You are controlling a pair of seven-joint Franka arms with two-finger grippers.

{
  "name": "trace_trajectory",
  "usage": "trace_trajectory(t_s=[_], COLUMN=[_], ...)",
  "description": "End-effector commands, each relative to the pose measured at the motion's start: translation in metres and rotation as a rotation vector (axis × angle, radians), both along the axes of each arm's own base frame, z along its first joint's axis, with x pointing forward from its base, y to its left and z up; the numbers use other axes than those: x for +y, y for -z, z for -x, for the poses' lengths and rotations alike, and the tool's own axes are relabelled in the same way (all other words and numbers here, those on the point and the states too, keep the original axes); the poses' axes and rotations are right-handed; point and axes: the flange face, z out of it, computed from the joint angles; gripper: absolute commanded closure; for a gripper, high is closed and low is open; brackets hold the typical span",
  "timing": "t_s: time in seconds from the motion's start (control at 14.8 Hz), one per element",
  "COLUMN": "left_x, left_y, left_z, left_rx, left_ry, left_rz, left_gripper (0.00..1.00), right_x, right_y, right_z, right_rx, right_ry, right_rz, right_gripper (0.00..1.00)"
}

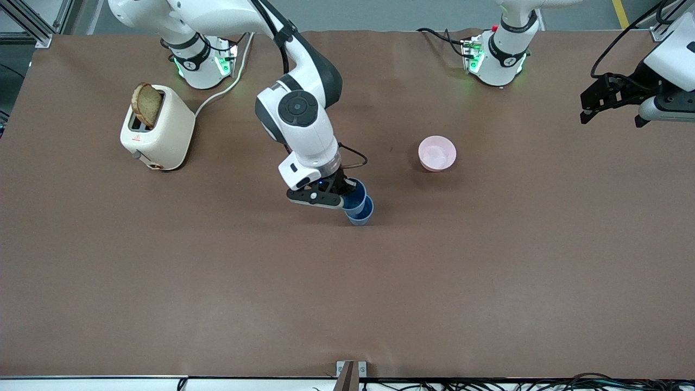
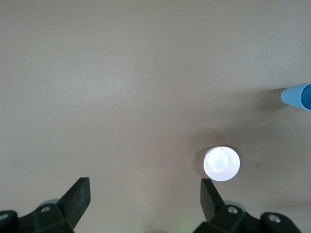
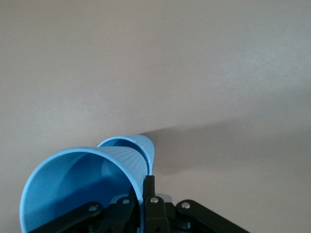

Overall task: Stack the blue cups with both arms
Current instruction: 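Lower the held blue cup into the placed cup with the right gripper, then open the right gripper and lift it off the stacked cups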

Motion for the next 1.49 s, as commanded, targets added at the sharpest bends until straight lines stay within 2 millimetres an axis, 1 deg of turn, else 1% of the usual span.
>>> trace_trajectory(t_s=[0.0,0.27,0.34,0.41,0.47,0.54,0.61,0.68,0.74,0.88,0.95,1.02,1.15,1.22,1.29,1.42], left_x=[0.001,0.001,0.001,0.001,0.001,0.002,0.001,0.002,0.003,0.009,0.009,0.009,0.009,0.009,0.010,0.008], left_y=[-0.001,-0.003,-0.004,-0.004,-0.004,-0.004,-0.005,-0.006,-0.007,-0.007,-0.007,-0.007,-0.008,-0.009,-0.012,-0.016], left_z=[0.005,0.006,0.006,0.006,0.006,0.006,0.007,0.008,0.008,0.009,0.009,0.009,0.010,0.011,0.012,0.012], left_rx=[0.005,0.001,-0.001,-0.001,-0.001,-0.001,-0.001,-0.004,-0.004,0.000,0.003,0.005,0.005,0.005,0.000,-0.007], left_ry=[0.004,0.005,0.005,0.005,0.005,0.004,0.005,0.004,0.002,-0.007,-0.009,-0.009,-0.011,-0.012,-0.011,-0.006], left_rz=[0.005,0.003,0.003,0.002,0.002,0.002,0.001,0.001,0.003,0.000,0.000,0.000,0.000,-0.001,-0.002,-0.001], left_gripper=[0.00,0.00,0.00,0.00,0.00,0.00,0.00,0.00,0.00,0.00,0.00,0.00,0.00,0.00,0.00,0.00], right_x=[0.011,0.018,0.019,0.018,0.018,0.017,0.017,0.015,0.013,0.004,-0.007,-0.023,-0.071,-0.104,-0.143,-0.217], right_y=[0.005,0.019,0.021,0.027,0.029,0.029,0.029,0.028,0.028,0.017,0.010,-0.012,-0.050,-0.074,-0.092,-0.122], right_z=[0.002,0.008,0.006,0.003,0.002,0.002,0.002,-0.001,-0.002,-0.010,-0.018,-0.025,-0.041,-0.052,-0.059,-0.063], right_rx=[-0.014,-0.006,-0.021,-0.038,-0.040,-0.040,-0.040,-0.042,-0.044,-0.055,-0.064,-0.073,-0.054,-0.048,-0.019,0.032], right_ry=[-0.001,-0.013,-0.016,-0.017,-0.017,-0.017,-0.017,-0.012,-0.010,-0.002,0.014,0.031,0.041,0.009,-0.042,-0.101], right_rz=[-0.005,0.007,0.001,-0.001,0.000,0.000,0.000,-0.001,0.001,0.002,0.013,0.024,0.091,0.122,0.154,0.164], right_gripper=[1.00,0.99,0.98,0.96,0.89,0.77,0.54,0.20,0.00,0.00,0.00,0.00,0.00,0.00,0.00,0.00])
